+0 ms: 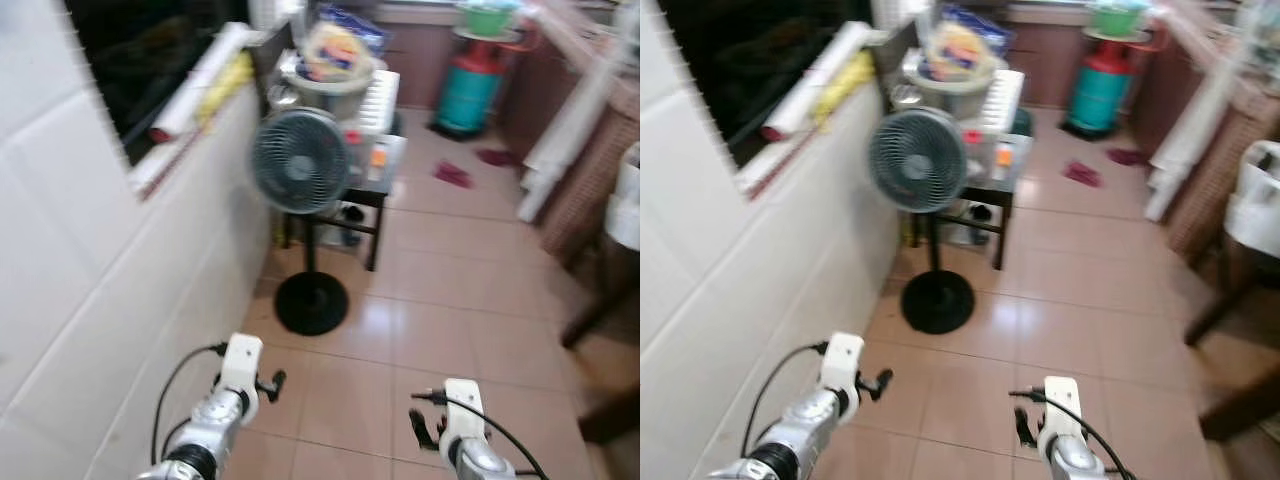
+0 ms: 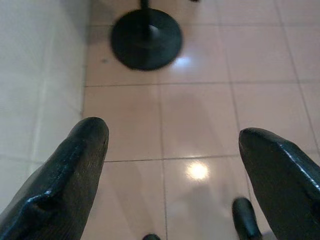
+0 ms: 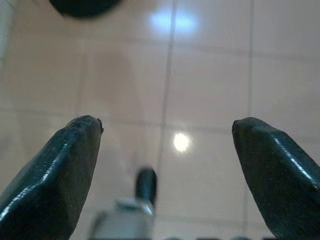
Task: Setting the table
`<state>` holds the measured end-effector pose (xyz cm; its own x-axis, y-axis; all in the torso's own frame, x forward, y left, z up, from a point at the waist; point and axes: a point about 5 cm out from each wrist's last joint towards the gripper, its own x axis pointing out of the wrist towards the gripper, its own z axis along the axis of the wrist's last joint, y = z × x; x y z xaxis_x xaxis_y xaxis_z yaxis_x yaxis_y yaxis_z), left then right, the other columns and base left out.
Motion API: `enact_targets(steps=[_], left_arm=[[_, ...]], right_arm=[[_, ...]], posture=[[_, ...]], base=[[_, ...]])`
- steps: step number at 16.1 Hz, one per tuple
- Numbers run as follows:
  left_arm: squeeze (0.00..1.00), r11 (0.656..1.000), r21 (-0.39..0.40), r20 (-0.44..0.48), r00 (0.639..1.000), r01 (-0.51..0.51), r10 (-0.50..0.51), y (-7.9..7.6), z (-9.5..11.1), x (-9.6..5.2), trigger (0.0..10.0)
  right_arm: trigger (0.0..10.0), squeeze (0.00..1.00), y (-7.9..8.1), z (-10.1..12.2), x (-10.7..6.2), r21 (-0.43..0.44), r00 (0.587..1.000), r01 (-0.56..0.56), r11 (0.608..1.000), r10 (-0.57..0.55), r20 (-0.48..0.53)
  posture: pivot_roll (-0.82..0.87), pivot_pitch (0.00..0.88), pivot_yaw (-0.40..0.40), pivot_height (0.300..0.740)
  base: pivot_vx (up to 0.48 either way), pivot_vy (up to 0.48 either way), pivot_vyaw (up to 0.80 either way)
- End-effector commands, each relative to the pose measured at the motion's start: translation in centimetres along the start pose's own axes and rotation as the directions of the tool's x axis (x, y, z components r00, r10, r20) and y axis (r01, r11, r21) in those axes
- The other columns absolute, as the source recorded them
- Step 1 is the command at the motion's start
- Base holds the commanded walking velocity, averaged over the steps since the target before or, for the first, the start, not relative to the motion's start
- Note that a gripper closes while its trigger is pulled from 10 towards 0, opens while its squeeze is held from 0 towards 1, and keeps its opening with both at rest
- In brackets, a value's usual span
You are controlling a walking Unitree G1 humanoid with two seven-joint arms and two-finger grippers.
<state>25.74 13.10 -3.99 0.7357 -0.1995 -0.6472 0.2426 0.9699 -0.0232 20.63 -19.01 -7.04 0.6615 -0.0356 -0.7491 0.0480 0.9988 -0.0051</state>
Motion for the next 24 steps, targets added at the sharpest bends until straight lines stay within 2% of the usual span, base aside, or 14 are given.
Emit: enact_targets(steps=[1, 2, 3, 5, 7, 8, 12, 14, 17, 19, 22, 24], left_arm=[[0.0, 0.999, 0.028, -0.033, 0.999, 0.017, -0.016, -0.3, -0.5, 0.0, 10.0], [0.0, 0.996, 0.078, -0.095, 0.995, 0.049, -0.041, -0.7, -1.8, -0.3, 10.0], [0.0, 0.991, 0.113, -0.14, 0.989, 0.07, -0.053, -0.8, -2.8, -0.5, 10.0], [0.0, 0.985, 0.126, -0.224, 0.971, 0.117, -0.087, -0.9, -4.4, -1.0, 10.0], [0.0, 0.963, 0.192, -0.284, 0.95, 0.188, -0.129, -1.1, -5.4, -1.4, 10.0], [0.0, 0.963, 0.195, -0.296, 0.947, 0.186, -0.124, -0.8, -5.5, -1.4, 10.0], [0.0, 0.935, 0.272, -0.318, 0.938, 0.227, -0.135, -0.8, -5.5, -1.4, 10.0], [0.0, 0.94, 0.262, -0.31, 0.941, 0.218, -0.132, -1.0, -5.4, -1.4, 10.0], [0.0, 0.951, 0.241, -0.295, 0.948, 0.192, -0.117, -0.3, -4.8, -1.2, 10.0], [0.0, 0.95, 0.261, -0.291, 0.952, 0.171, -0.091, 0.2, -4.6, -1.2, 10.0], [0.0, 0.961, 0.246, -0.282, 0.958, 0.122, -0.049, 0.9, -4.6, -1.3, 10.0], [0.0, 0.968, 0.234, -0.281, 0.959, 0.094, -0.026, 1.3, -4.7, -1.4, 10.0]], right_arm=[[10.0, 0.0, -0.3, -0.4, -0.1, -0.022, 0.999, 0.009, 1.0, -0.009, -0.032], [10.0, 0.0, -0.4, -0.8, -0.1, -0.079, 0.998, -0.001, 0.997, -0.003, -0.058], [10.0, 0.0, -0.4, -1.1, -0.2, -0.091, 0.998, -0.004, 0.996, -0.002, -0.068], [10.0, 0.0, -0.6, -2.4, -0.5, -0.088, 0.993, 0.016, 0.996, -0.027, -0.116], [10.0, 0.0, -0.6, -3.1, -0.7, -0.036, 0.99, 0.036, 0.999, -0.04, -0.134], [10.0, 0.0, -0.2, -3.6, -0.8, -0.01, 0.99, 0.03, 0.999, -0.031, -0.137], [10.0, 0.0, 0.0, -5.2, -1.4, 0.045, 0.985, 0.054, 0.998, -0.046, -0.167], [10.0, 0.0, 0.0, -4.4, -1.0, 0.032, 0.985, 0.056, 0.998, -0.05, -0.163], [10.0, 0.0, -0.1, -3.2, -0.6, 0.009, 0.987, 0.058, 0.998, -0.056, -0.149], [10.0, 0.0, -0.1, -3.4, -0.7, 0.002, 0.988, 0.047, 0.999, -0.046, -0.149], [10.0, 0.0, 0.8, -3.2, -0.6, -0.027, 0.989, 0.003, 1.0, -0.007, -0.15], [10.0, 0.0, 1.0, -3.1, -0.5, -0.07, 0.988, -0.024, 0.997, 0.013, -0.152]], posture=[[-0.03, 0.0, -0.006, 0.74], [-0.04, 0.0, 0.012, 0.74], [-0.04, 0.0, 0.021, 0.74], [-0.06, 0.0, 0.06, 0.74], [-0.08, 0.0, 0.093, 0.74], [-0.09, 0.0, 0.114, 0.74], [-0.13, 0.0, 0.133, 0.74], [-0.13, 0.0, 0.124, 0.74], [-0.13, 0.0, 0.108, 0.74], [-0.13, 0.0, 0.102, 0.74], [-0.11, 0.0, 0.073, 0.74], [-0.1, 0.0, 0.051, 0.74]], base=[[0.0, 0.0, -0.77], [0.0, 0.0, -0.77], [0.0, 0.0, -0.77], [0.0, 0.0, -0.77], [0.0, 0.0, -0.77], [0.0, 0.0, -0.77], [0.0, 0.0, -0.77], [0.0, 0.0, -0.77], [0.0, 0.0, -0.77], [0.0, 0.0, -0.77], [0.0, 0.0, -0.67], [0.0, 0.0, 0.0]])
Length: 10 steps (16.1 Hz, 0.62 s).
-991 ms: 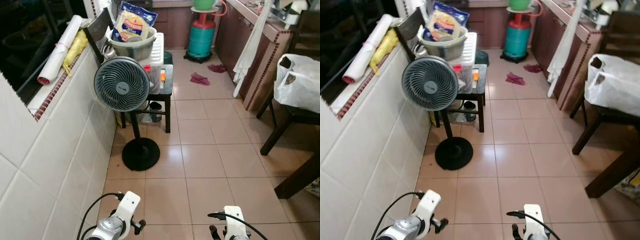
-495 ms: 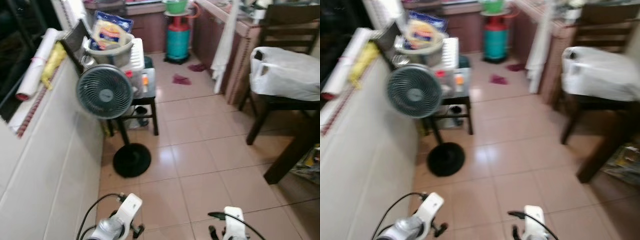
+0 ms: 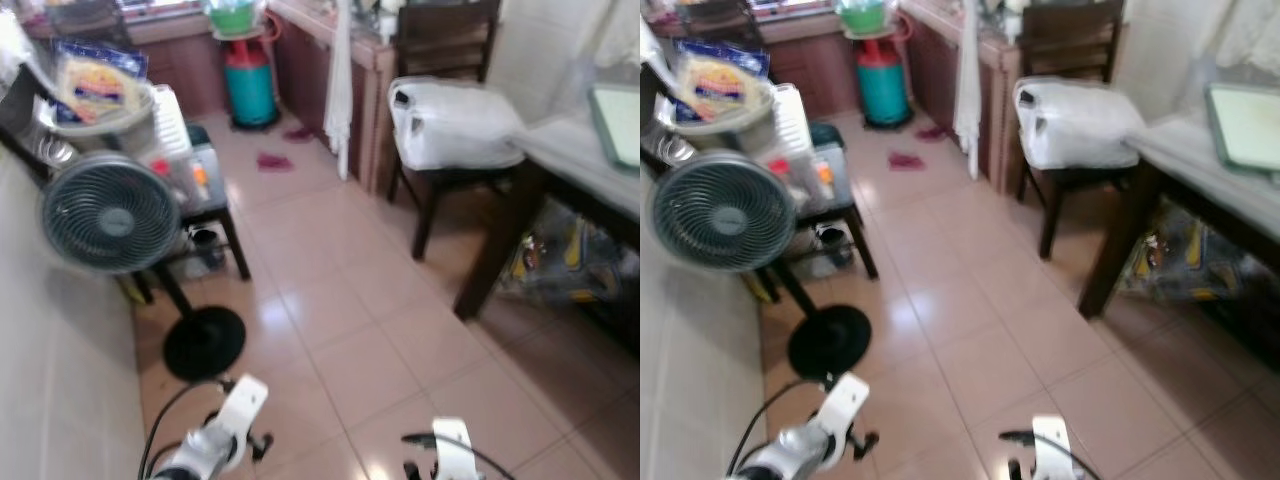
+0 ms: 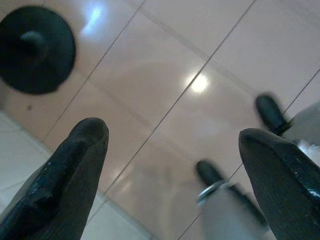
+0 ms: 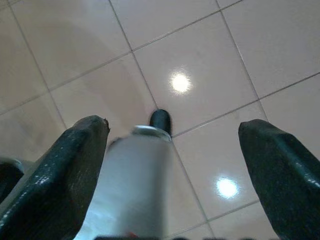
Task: Setting the table
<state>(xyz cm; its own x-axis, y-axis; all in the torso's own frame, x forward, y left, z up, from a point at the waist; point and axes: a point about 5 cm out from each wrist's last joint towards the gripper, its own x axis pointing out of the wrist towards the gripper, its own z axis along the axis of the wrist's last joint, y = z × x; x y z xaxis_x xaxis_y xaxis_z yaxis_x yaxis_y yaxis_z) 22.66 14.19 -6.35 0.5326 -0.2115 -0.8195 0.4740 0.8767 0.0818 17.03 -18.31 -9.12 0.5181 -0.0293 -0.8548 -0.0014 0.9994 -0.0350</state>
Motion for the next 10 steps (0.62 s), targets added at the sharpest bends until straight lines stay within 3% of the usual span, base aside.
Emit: enact_targets(steps=[1, 5, 7, 9, 10], left_arm=[[0.0, 1.0, -0.015, -0.031, 0.999, -0.027, 0.027, 0.6, -1.1, -0.2, 10.0], [0.0, 0.995, -0.077, -0.044, 0.998, -0.055, 0.052, 1.0, -1.6, -0.4, 10.0], [0.0, 0.996, -0.063, -0.048, 0.997, -0.057, 0.054, 0.7, -1.7, -0.3, 10.0], [0.0, 0.998, -0.044, -0.053, 0.997, -0.054, 0.052, 0.6, -1.8, -0.3, 10.0], [0.0, 0.998, -0.036, -0.055, 0.997, -0.054, 0.052, 0.6, -1.8, -0.3, 10.0]], right_arm=[[10.0, 0.0, 0.3, 1.0, 0.1, -0.022, 1.0, -0.013, 1.0, 0.014, 0.024], [10.0, 0.0, 0.6, 1.9, 0.3, -0.121, 0.999, -0.035, 0.992, 0.039, 0.028], [10.0, 0.0, 1.1, 2.4, 0.3, -0.142, 0.998, -0.058, 0.988, 0.063, 0.029], [10.0, 0.0, 2.0, 2.7, 0.4, -0.137, 0.996, -0.082, 0.987, 0.088, 0.034], [10.0, 0.0, 1.6, 2.5, 0.4, -0.137, 0.996, -0.082, 0.987, 0.087, 0.032]], posture=[[-0.1, 0.0, 0.047, 0.74], [-0.08, 0.0, 0.007, 0.74], [-0.07, 0.0, 0.006, 0.74], [-0.07, 0.0, 0.011, 0.74], [-0.08, 0.0, 0.013, 0.74]], base=[[0.0, 0.0, 0.0], [0.0, 0.0, 0.0], [0.0, 0.0, 0.0], [0.0, 0.0, -0.63], [0.0, 0.0, -0.72]])
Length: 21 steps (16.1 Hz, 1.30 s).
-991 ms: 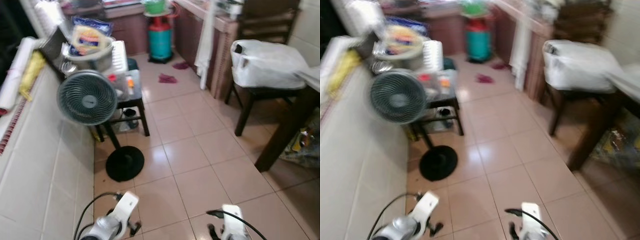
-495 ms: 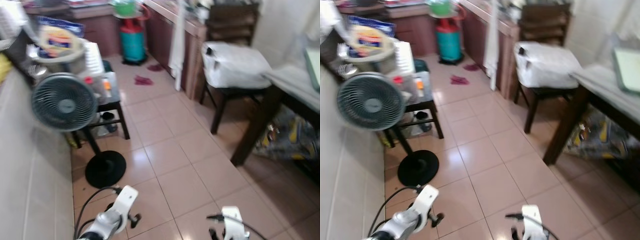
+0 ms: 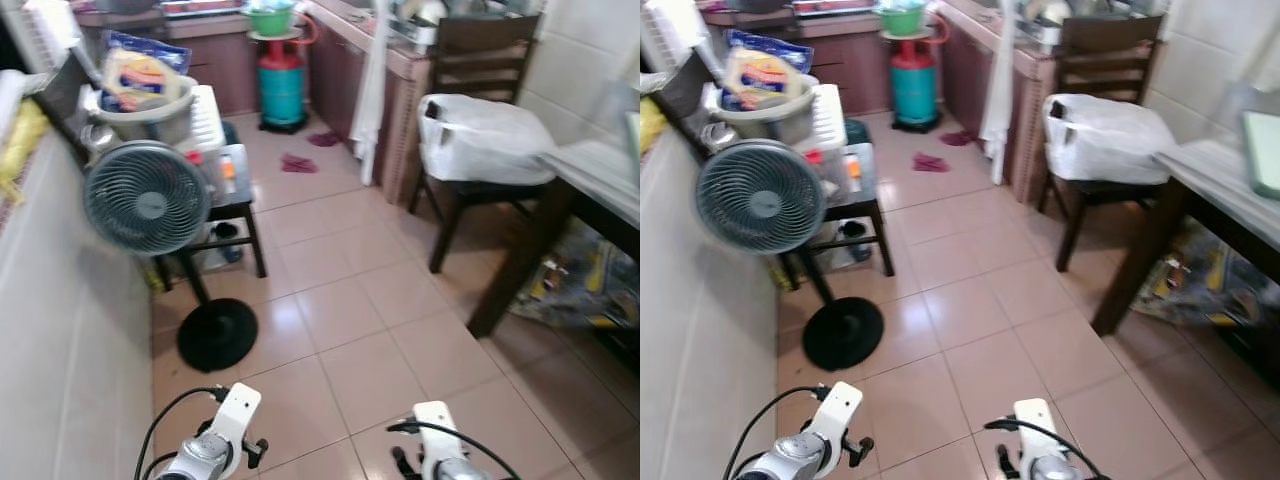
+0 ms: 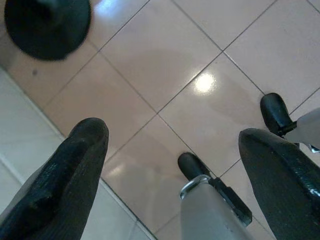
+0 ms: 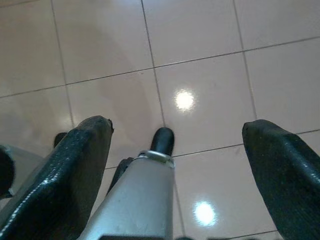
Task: Setting the table
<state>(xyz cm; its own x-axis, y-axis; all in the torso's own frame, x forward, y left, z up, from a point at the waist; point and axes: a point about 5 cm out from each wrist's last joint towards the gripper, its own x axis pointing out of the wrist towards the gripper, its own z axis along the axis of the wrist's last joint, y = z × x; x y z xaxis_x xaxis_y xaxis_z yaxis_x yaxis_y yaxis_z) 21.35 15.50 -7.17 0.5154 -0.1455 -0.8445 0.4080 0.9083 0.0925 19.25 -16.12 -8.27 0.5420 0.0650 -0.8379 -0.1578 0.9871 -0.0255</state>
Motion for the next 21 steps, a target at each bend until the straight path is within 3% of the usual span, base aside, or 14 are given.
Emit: enact_targets(steps=[1, 21], left_arm=[[0.0, 1.0, 0.025, -0.001, 1.0, -0.004, 0.004, 0.15, 0.24, 0.0, 10.0], [0.0, 0.996, 0.083, -0.003, 1.0, 0.011, -0.01, 0.89, -0.45, -0.26, 10.0]], right_arm=[[10.0, 0.0, -1.15, -0.28, -0.18, -0.007, 1.0, 0.011, 1.0, -0.011, -0.005], [10.0, 0.0, -0.43, -0.52, -0.1, 0.021, 1.0, 0.028, 0.999, -0.027, -0.015]], posture=[[-0.08, 0.0, 0.017, 0.74], [-0.1, 0.0, 0.047, 0.74]], base=[[0.0, 0.0, -0.72], [0.0, 0.0, -0.74]])
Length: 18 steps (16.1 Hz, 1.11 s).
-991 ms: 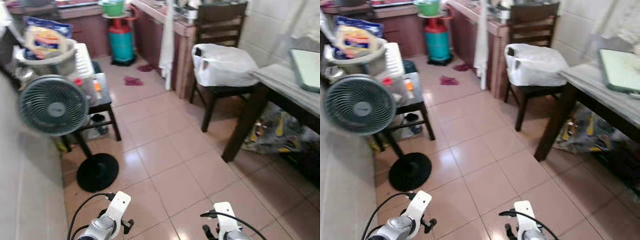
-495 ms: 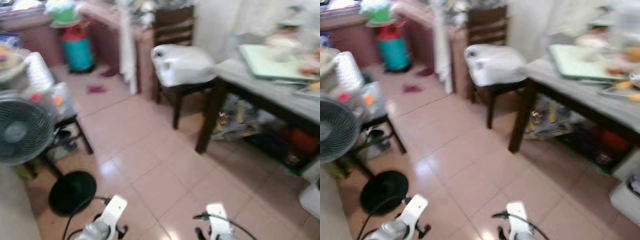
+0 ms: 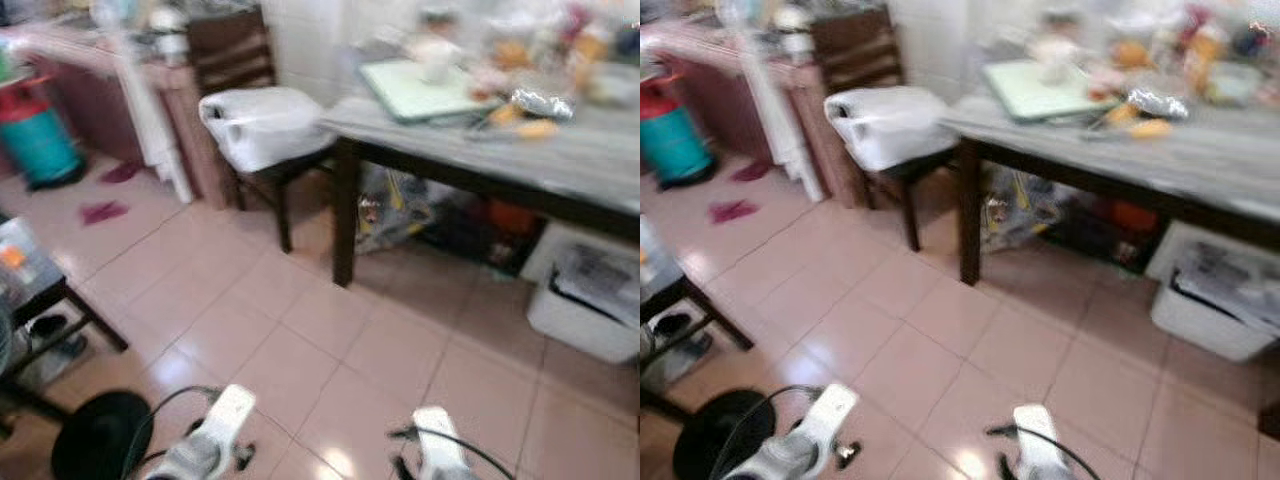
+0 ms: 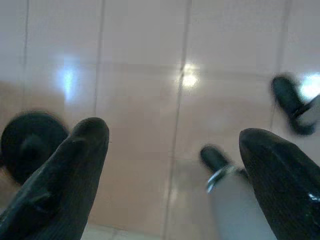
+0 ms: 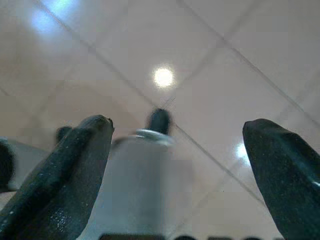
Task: Setting the table
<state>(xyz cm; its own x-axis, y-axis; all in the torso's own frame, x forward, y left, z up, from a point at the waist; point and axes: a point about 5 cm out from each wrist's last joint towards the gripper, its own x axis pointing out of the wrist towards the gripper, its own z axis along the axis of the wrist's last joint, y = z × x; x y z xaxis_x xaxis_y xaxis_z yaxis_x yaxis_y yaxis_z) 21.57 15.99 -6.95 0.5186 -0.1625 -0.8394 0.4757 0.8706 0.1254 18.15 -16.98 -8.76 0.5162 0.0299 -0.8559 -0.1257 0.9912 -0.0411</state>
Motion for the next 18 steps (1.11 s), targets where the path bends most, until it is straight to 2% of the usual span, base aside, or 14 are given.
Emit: enact_targets(steps=[1, 6, 13, 18], left_arm=[[0.0, 1.0, 0.001, -0.016, 1.0, -0.001, 0.001, 0.29, -0.57, -0.13, 10.0], [0.0, 1.0, 0.001, -0.018, 1.0, 0.008, -0.008, 0.23, -0.63, -0.13, 10.0], [0.0, 0.998, -0.057, -0.015, 1.0, -0.001, 0.0, 0.03, -0.64, -0.08, 10.0], [0.0, 0.999, -0.042, -0.022, 1.0, 0.002, -0.003, -0.01, -0.57, -0.06, 10.0]], right_arm=[[10.0, 0.0, 0.26, 0.78, 0.1, 0.006, 1.0, -0.003, 1.0, 0.003, 0.02], [10.0, 0.0, 0.26, 0.71, 0.1, 0.006, 1.0, -0.001, 1.0, 0.001, 0.019], [10.0, 0.0, -0.02, 0.75, 0.07, 0.023, 1.0, 0.011, 1.0, -0.011, 0.027], [10.0, 0.0, -0.09, 0.77, 0.07, 0.029, 1.0, 0.009, 1.0, -0.01, 0.025]], posture=[[-0.1, 0.0, 0.047, 0.74], [-0.1, 0.0, 0.05, 0.74], [-0.1, 0.0, 0.045, 0.74], [-0.1, 0.0, 0.05, 0.74]], base=[[0.0, 0.0, -0.75], [0.0, 0.0, -0.75], [0.0, 0.0, -0.76], [0.0, 0.0, -0.78]])
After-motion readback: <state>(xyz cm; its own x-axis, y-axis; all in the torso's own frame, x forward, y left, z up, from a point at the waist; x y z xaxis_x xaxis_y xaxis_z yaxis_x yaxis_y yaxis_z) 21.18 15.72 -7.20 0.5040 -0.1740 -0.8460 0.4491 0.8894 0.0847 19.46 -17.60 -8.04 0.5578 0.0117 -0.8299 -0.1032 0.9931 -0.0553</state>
